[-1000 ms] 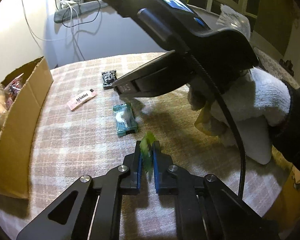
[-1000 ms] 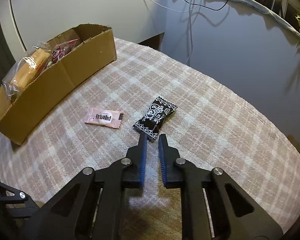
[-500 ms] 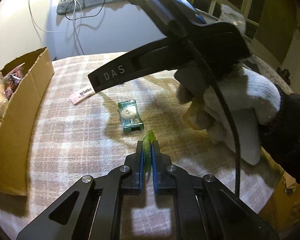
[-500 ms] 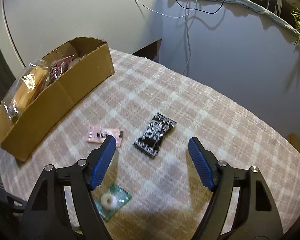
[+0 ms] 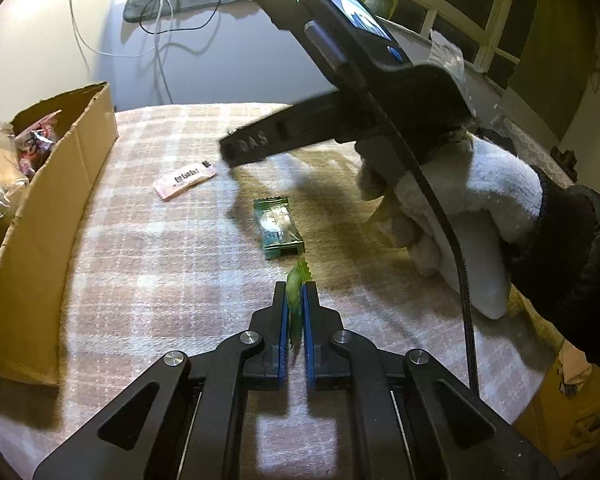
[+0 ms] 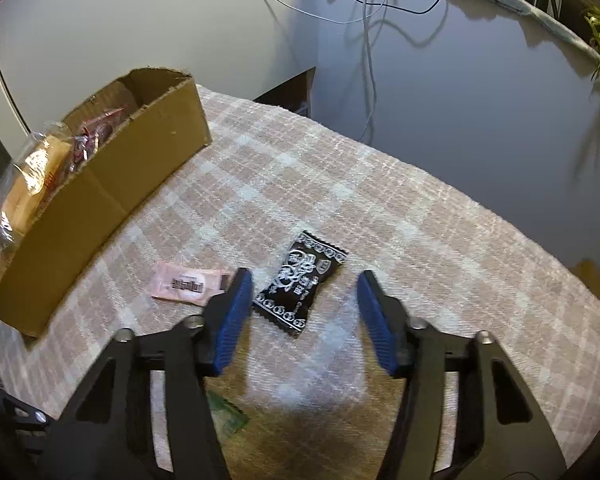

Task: Organize snacks
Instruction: 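Grasp the lime-green candy with the left gripper while the right gripper grasps the black candy packet, then carry the lime-green candy and black packet over the cardboard box, then open both grippers to drop the candies into the box, then move both grippers back toward the pink and teal candies on the table, then grasp the teal candy with the left gripper while the right gripper grasps the pink candy, then lift both candies and carry them over the cardboard box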

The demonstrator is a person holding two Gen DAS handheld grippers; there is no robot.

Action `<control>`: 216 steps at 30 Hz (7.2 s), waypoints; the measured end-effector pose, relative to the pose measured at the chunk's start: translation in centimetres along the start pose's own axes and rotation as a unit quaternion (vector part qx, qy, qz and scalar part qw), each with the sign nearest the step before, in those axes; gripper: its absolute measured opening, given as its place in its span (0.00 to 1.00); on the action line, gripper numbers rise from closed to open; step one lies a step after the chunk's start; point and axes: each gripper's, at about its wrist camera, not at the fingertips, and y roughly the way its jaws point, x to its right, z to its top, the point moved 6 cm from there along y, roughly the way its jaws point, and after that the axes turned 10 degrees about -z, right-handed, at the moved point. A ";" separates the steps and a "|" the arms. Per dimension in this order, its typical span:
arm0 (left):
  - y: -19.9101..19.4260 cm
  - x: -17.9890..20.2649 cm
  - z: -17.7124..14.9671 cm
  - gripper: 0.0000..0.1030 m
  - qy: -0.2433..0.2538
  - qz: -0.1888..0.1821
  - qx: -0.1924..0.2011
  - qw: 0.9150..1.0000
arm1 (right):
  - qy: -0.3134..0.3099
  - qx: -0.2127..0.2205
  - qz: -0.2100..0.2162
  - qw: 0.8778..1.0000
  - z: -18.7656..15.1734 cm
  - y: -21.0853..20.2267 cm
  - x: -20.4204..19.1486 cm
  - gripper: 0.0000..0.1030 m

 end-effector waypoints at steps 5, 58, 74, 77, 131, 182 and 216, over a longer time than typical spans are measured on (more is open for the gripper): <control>-0.3 -0.6 0.2 0.05 -0.010 -0.003 0.004 1.000 | -0.014 -0.005 -0.010 1.000 0.1 -0.3 -0.1 0.27; -10.8 -9.7 4.9 0.04 -0.033 0.062 0.095 0.993 | -0.023 0.067 0.036 0.997 5.8 -8.3 -5.3 0.27; -12.8 -14.1 6.1 0.04 -0.069 0.049 0.119 0.989 | -0.063 0.060 0.069 0.994 10.3 -5.1 -12.7 0.27; -13.1 -14.7 6.2 0.04 -0.072 0.057 0.121 0.988 | -0.064 0.055 0.073 0.994 10.5 -4.5 -13.1 0.27; -11.7 -7.2 6.4 0.44 -0.029 0.053 0.120 0.991 | -0.035 0.038 0.032 0.998 1.8 -8.6 -2.3 0.88; 4.9 -0.5 5.1 0.29 0.003 0.050 -0.016 0.999 | -0.283 0.034 0.168 0.944 0.4 -1.1 -4.9 0.22; 2.2 -0.2 4.3 0.17 0.026 0.052 0.005 0.998 | -0.156 0.023 0.085 0.984 -3.7 -2.9 3.5 0.22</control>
